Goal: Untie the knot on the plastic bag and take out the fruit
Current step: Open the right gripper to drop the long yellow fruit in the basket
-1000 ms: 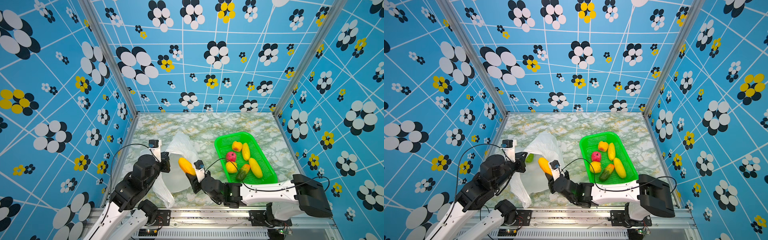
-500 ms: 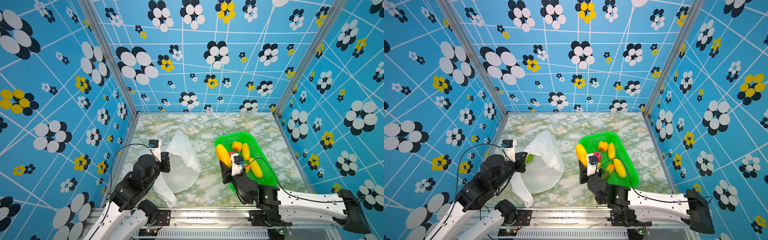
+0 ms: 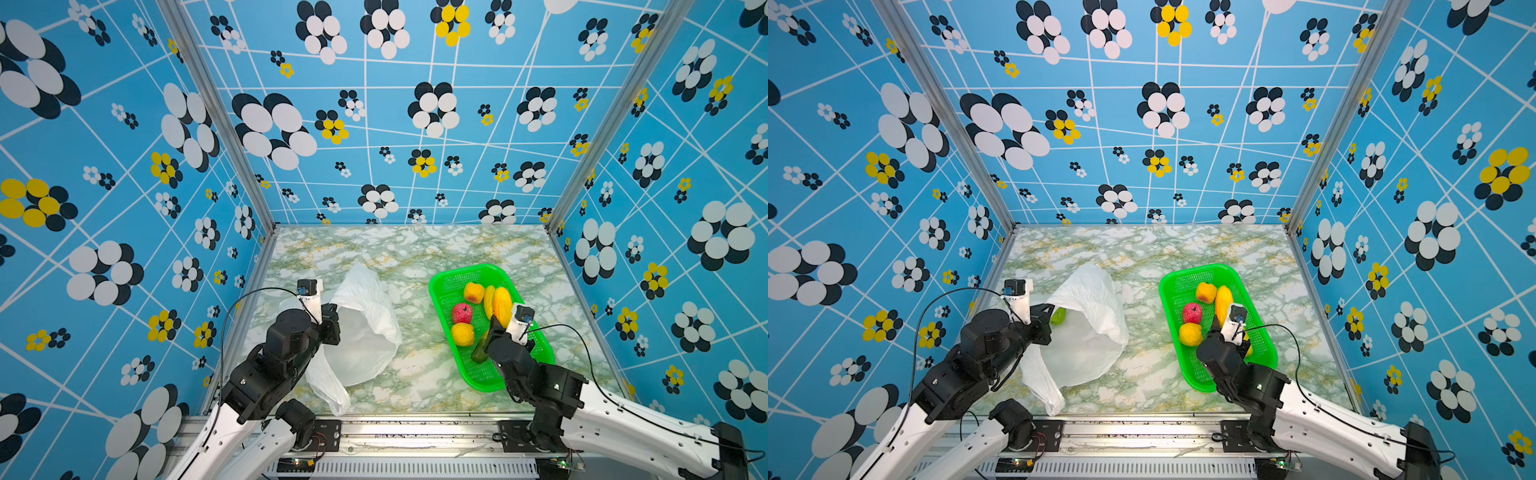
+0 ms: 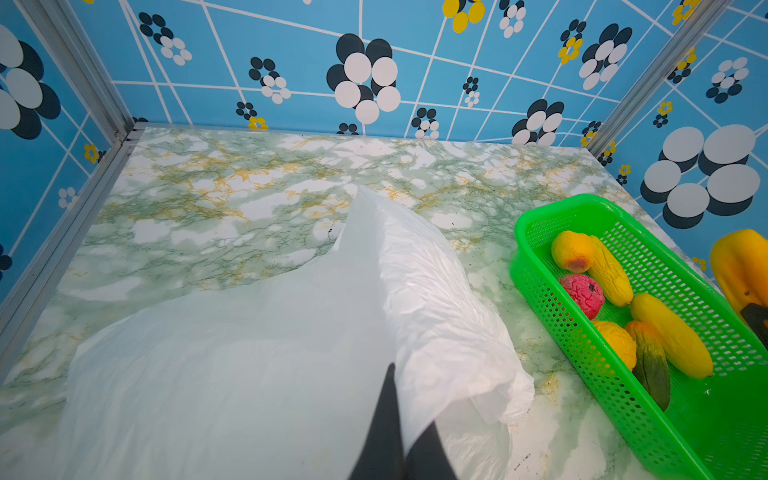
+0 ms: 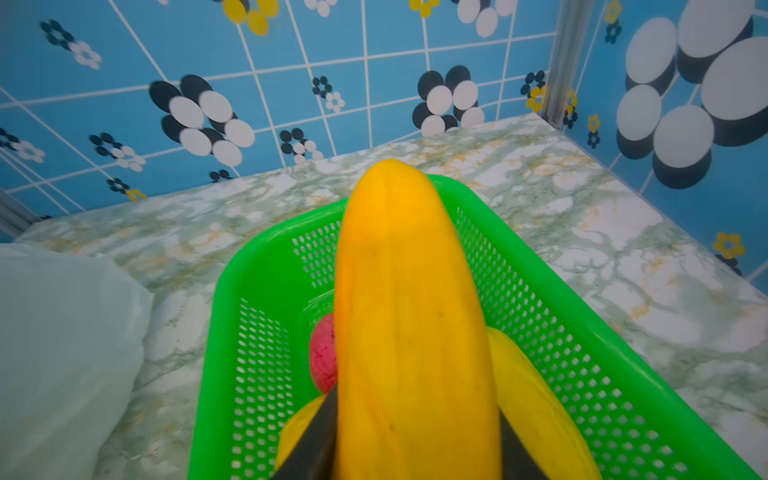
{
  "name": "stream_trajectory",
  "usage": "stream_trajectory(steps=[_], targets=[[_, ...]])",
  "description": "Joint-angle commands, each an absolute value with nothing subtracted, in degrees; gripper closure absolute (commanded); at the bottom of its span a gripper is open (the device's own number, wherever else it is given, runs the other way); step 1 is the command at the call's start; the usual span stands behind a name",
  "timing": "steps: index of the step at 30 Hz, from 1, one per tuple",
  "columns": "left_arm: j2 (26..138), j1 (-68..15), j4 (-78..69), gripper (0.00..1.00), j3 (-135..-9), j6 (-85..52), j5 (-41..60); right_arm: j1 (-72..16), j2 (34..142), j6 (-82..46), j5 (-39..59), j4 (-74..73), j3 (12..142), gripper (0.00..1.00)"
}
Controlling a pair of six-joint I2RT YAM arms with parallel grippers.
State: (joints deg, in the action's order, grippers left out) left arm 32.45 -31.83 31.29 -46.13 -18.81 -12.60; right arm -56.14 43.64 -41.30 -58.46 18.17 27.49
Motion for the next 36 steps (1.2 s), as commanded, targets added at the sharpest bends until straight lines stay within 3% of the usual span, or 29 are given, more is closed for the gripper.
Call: stream_trajectory(steps=[1, 5, 17, 30, 36], targets=[[32.3, -31.3, 31.1, 1.0, -45.6, -18.8, -13.3, -52.5, 49.4, -46.8, -53.6, 25.3, 31.1, 0.62], [32.0, -31.3, 31.3, 1.0, -45.5, -19.0, -13.1, -49.2, 55.4, -49.8, -48.2, 26.9, 32.1, 0.67], [31.8, -31.3, 31.4, 1.0, -45.5, -18.9, -12.9, -46.9, 58.2, -53.0, -43.7, 25.8, 29.2, 0.64], [32.1, -31.3, 31.5, 1.0, -45.6, -19.0, -13.2, -46.8, 65.1, -47.9, -35.4, 17.4, 29.4, 0.58], [32.3, -31.3, 31.2, 1.0, -45.4, -18.9, -13.4, -46.8, 69.7, -46.8, -35.2, 16.4, 32.0, 0.49]])
